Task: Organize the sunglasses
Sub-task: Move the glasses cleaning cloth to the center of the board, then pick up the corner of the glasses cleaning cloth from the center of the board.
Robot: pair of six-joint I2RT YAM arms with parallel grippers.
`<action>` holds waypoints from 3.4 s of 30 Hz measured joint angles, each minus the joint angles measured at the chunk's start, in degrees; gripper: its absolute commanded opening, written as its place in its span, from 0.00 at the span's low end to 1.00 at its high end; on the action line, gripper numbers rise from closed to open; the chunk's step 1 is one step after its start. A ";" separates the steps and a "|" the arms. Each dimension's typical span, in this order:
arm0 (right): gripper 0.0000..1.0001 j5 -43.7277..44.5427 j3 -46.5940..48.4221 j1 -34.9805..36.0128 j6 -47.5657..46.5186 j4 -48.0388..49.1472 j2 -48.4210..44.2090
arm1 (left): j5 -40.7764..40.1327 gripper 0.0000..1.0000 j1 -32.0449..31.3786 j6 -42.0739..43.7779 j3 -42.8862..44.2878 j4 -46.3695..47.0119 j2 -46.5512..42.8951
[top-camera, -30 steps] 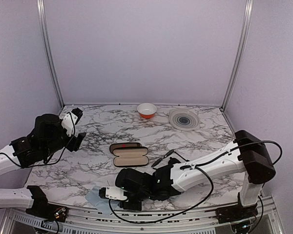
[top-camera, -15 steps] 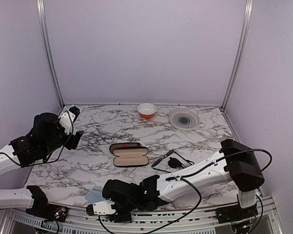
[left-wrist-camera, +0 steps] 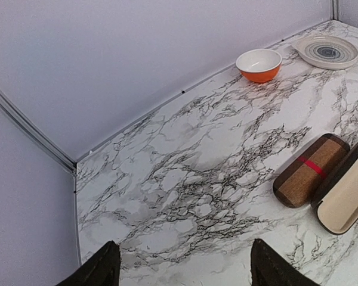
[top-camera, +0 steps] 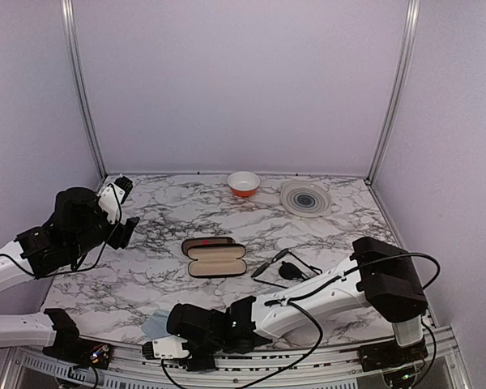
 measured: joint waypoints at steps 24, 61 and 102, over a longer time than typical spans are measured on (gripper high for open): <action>0.00 -1.01 -1.95 -2.10 1.64 3.58 -0.02 | 0.11 0.75 0.00 0.00 0.00 0.00 0.24; 0.26 4.26 -21.51 -8.46 2.16 5.05 -16.55 | 14.69 0.72 0.00 -1.51 0.00 0.00 2.60; 0.00 -0.66 -14.53 -9.22 -0.28 4.37 -9.66 | 15.61 0.72 -0.15 -1.55 0.00 -0.04 2.47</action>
